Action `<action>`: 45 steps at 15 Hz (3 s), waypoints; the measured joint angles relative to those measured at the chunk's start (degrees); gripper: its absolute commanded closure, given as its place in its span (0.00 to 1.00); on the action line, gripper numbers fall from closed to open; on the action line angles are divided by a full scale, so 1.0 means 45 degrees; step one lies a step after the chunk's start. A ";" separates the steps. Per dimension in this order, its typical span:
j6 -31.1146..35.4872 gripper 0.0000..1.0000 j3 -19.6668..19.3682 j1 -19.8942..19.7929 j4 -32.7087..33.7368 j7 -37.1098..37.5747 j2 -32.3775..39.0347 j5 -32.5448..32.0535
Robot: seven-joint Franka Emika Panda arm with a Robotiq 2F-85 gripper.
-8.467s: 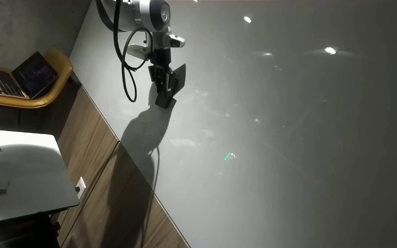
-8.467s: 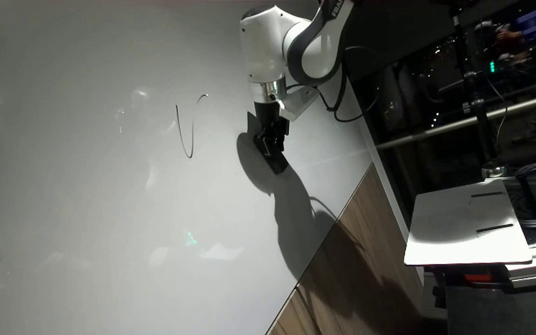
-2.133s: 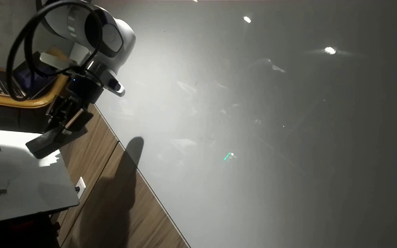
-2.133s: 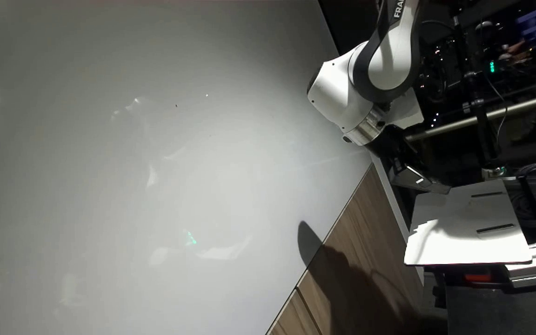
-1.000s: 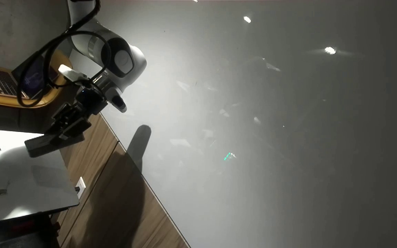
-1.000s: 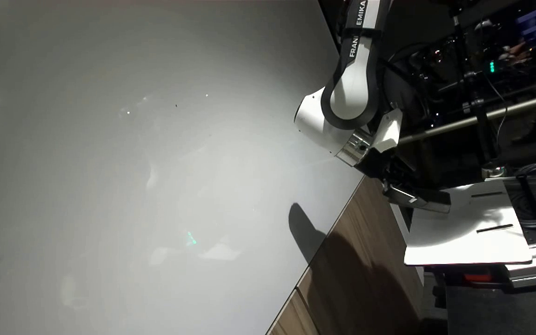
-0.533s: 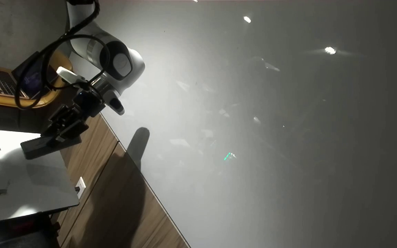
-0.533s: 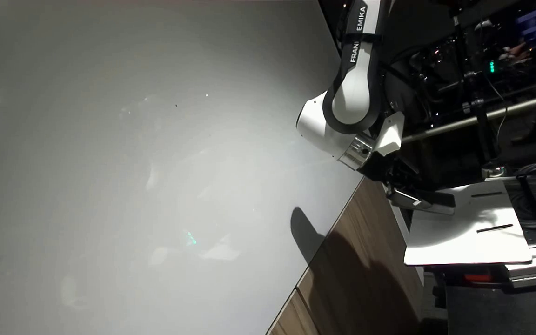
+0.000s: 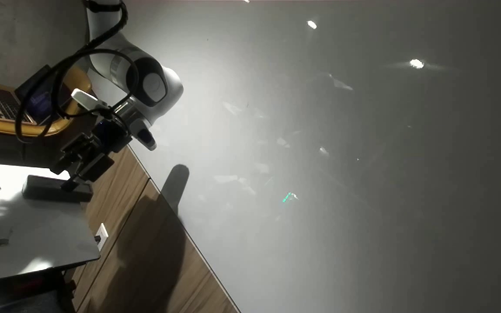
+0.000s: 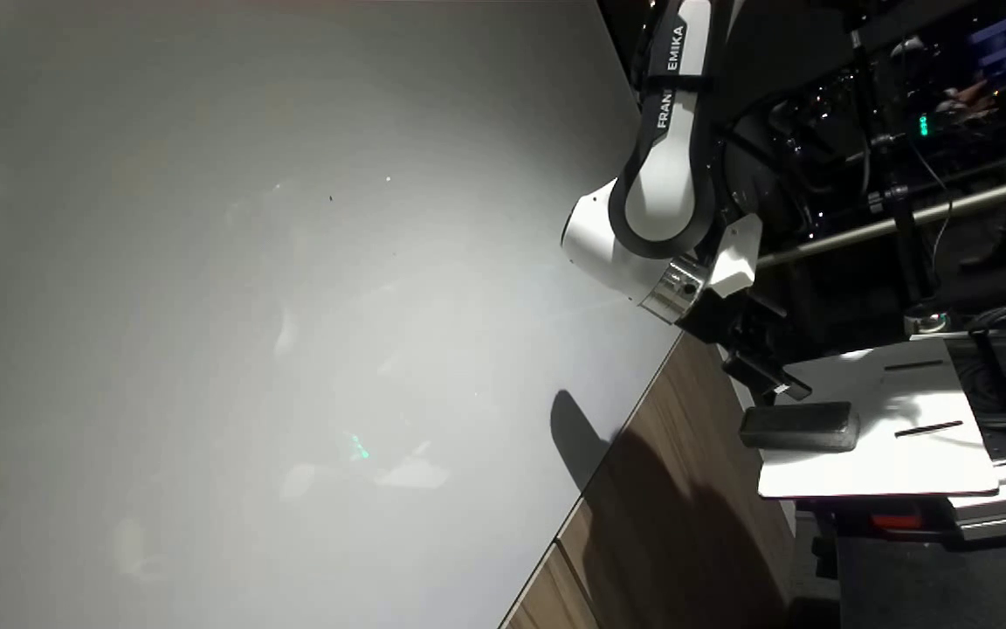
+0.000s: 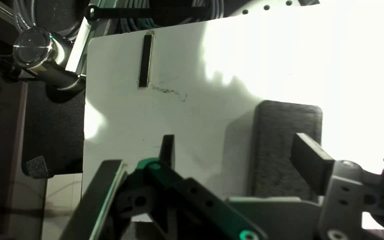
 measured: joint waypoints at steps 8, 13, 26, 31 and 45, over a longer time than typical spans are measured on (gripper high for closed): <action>0.0004 0.00 -0.0075 0.0010 0.0144 -0.0114 0.0045 0.0394; 0.1719 0.00 0.0090 0.0358 -0.0191 -0.0256 -0.1263 0.0717; 0.7056 0.00 0.0968 0.0469 -0.4424 0.0912 -0.4284 -0.1480; 0.7952 0.00 0.1325 0.0410 -0.4423 0.1862 -0.3520 -0.1819; 0.8332 0.00 0.0753 0.0050 -0.4301 0.3372 -0.1515 -0.3018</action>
